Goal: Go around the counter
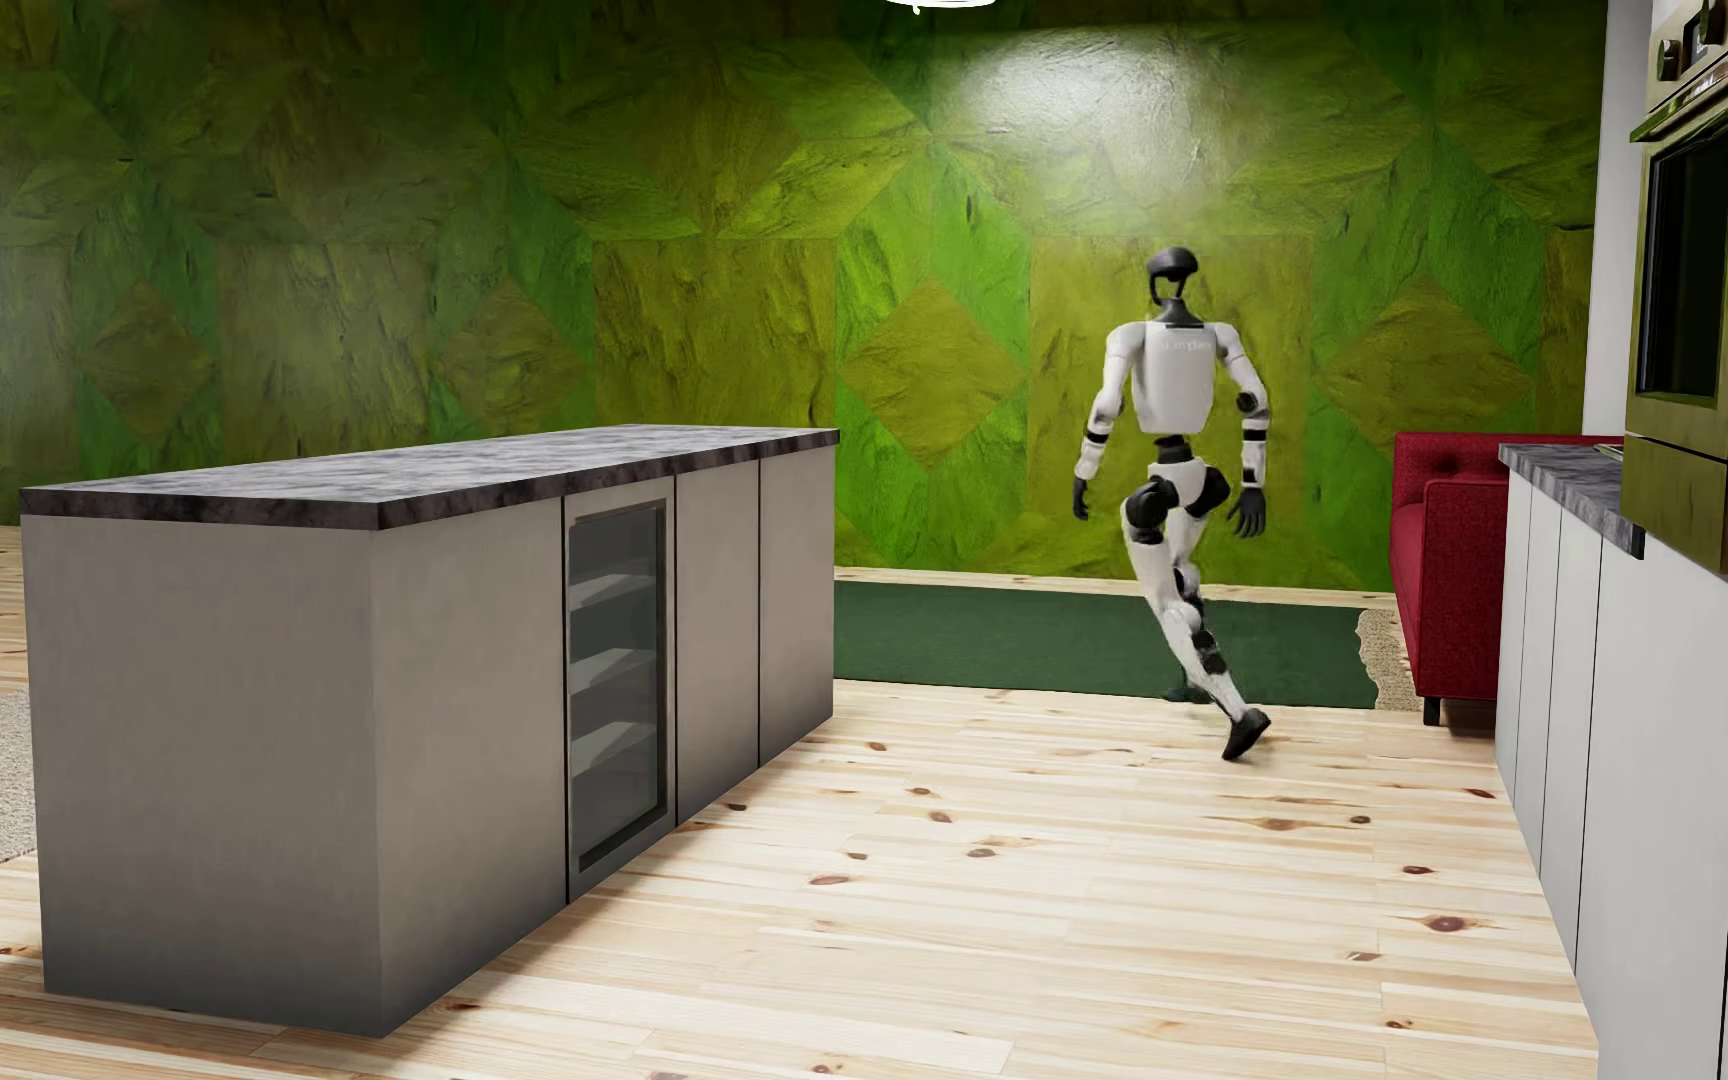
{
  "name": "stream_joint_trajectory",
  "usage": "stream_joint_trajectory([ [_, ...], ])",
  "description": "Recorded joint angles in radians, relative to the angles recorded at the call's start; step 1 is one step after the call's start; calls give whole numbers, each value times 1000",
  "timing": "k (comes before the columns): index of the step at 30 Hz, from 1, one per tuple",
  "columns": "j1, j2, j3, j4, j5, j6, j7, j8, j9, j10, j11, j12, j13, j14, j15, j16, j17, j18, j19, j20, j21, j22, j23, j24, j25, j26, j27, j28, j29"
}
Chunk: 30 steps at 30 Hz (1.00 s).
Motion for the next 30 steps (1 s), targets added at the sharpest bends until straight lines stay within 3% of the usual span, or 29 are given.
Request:
stream_joint_trajectory([
  [1,28,-40,-22,35,-23,-12,0,0,-12,5,-83,-5,0,49,-198,13,10,0,0,18,-6,-54,9,0,0,0,0,0,0],
  [2,62,-62,-49,76,-39,-14,0,0,-9,21,-96,-8,-3,118,-304,15,7,0,0,31,-8,-81,2,0,0,0,0,0,0],
  [3,92,-86,-68,112,-35,-9,0,0,-9,44,-68,-4,-9,216,-261,9,0,0,0,41,-16,-75,2,0,0,0,0,0,0],
  [5,57,-150,-37,157,32,17,0,0,-48,198,68,29,-42,477,72,-19,-15,0,0,44,-23,24,28,0,0,0,0,0,0],
  [6,-19,-143,-5,168,77,32,0,0,-47,364,168,39,-68,529,148,-33,-23,0,0,32,-28,102,41,0,0,0,0,0,0],
  [7,-122,-76,28,165,124,39,0,0,-21,574,222,35,-105,403,134,-40,-34,0,0,5,-33,177,45,0,0,0,0,0,0],
  [9,-346,186,112,132,169,13,0,0,25,864,133,39,-186,-53,39,-36,-52,0,0,-51,-50,281,28,0,0,0,0,0,0],
  [10,-444,328,171,108,161,-14,0,0,38,871,64,59,-213,-191,-34,-25,-69,0,0,-65,-45,307,-18,0,0,0,0,0,0],
  [11,-513,475,235,93,144,-38,0,0,56,786,-10,83,-232,-251,-113,-10,-89,0,0,-72,-49,328,-83,0,0,0,0,0,0],
  [13,-657,681,341,98,107,-73,0,0,55,493,-121,125,-304,-242,-273,14,-102,0,0,-43,-113,361,-147,0,0,0,0,0,0],
  [16,-772,858,453,151,75,-79,0,0,24,19,-154,155,-430,-191,-409,30,-129,0,0,-4,-164,413,-241,0,0,0,0,0,0],
  [18,-822,946,513,169,7,-100,0,0,30,111,-85,178,-442,-194,-341,34,-123,0,0,8,-204,446,-292,0,0,0,0,0,0],
  [19,-839,949,524,155,-23,-120,0,0,19,220,12,186,-421,-155,-226,31,-103,0,0,6,-219,475,-300,0,0,0,0,0,0],
  [21,-801,839,477,74,-62,-169,0,0,20,394,383,177,-354,-118,115,19,-54,0,0,-13,-212,528,-266,0,0,0,0,0,0],
  [22,-712,749,433,22,-61,-177,0,0,47,400,607,165,-324,-158,169,9,-44,0,0,-6,-179,513,-245,0,0,0,0,0,0],
  [24,-514,511,330,-6,-3,-155,0,0,62,306,848,141,-278,-197,35,-18,-4,0,0,18,-114,425,-143,0,0,0,0,0,0],
  [26,-302,319,195,7,58,-113,0,0,61,159,655,124,-183,-199,93,-36,14,0,0,56,-86,270,-66,0,0,0,0,0,0],
  [27,-209,249,134,23,72,-99,0,0,59,101,445,106,-140,-203,166,-35,12,0,0,65,-51,187,-33,0,0,0,0,0,0],
  [28,-138,193,85,37,69,-94,0,0,56,64,223,74,-102,-216,171,-30,8,0,0,68,-30,113,-3,0,0,0,0,0,0],
  [29,-82,150,44,41,52,-100,0,0,49,44,36,30,-79,-241,27,-18,0,0,0,70,26,49,28,0,0,0,0,0,0],
  [30,-29,119,7,48,33,-107,0,0,44,38,-69,-12,-58,-276,-225,-6,-14,0,0,77,106,0,52,0,0,0,0,0,0],
])
